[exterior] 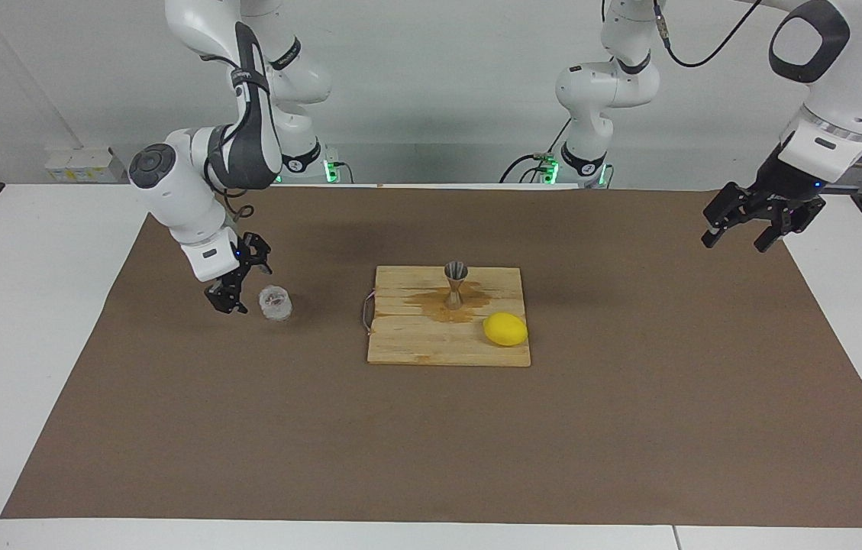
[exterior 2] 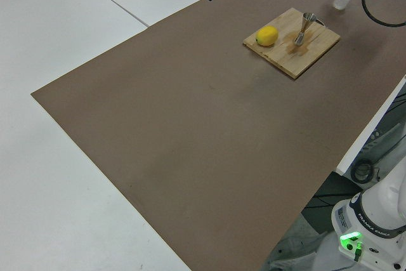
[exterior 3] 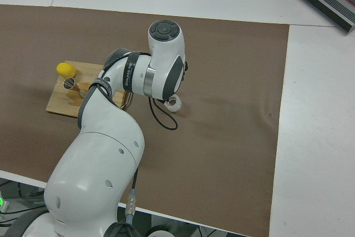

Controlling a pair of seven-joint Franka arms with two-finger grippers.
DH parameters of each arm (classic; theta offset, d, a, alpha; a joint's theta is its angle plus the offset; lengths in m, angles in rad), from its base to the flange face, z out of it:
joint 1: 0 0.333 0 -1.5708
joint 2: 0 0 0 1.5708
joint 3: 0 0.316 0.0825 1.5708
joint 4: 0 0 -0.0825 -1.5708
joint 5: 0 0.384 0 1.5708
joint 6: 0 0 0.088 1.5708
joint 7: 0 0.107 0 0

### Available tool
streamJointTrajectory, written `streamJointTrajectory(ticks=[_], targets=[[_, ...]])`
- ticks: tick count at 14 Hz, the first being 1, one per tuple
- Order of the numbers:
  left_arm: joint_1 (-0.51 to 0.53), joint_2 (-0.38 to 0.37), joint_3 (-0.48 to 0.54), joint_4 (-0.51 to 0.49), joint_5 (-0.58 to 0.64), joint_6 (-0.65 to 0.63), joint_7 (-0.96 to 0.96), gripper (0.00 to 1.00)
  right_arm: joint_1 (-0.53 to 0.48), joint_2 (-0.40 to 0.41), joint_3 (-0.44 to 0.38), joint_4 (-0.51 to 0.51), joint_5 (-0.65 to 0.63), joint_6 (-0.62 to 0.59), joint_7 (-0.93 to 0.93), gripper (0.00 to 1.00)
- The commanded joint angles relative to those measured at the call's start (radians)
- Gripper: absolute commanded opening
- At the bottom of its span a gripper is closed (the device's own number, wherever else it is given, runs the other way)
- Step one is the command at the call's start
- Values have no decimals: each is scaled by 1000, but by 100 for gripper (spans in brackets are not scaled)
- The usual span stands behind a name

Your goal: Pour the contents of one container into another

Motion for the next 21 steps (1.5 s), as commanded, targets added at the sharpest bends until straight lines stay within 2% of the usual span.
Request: streamJointTrajectory(ticks=[1,3,5,10,14,17,21], targets=[[-42,11,12,60,57,-115,44,100,-19,-14,5,-63,59,53,-84,100],[-79,-4,6,58,94,-174,63,100,-24,-9,5,-92,62,92,-133,100],[-76,-56,-8,37,92,-219,63,100,-24,3,3,-116,95,138,-199,100],[-41,-87,-31,-5,92,-204,63,100,-24,15,3,-153,116,170,-257,100],[-30,-153,-29,-126,102,-124,19,100,-24,40,5,-170,128,236,-297,100],[-44,-148,-32,-124,103,-120,-43,100,-12,58,3,-178,200,265,-323,100],[-44,-134,-32,-91,102,-136,-43,100,-7,84,5,-182,211,298,-346,100]])
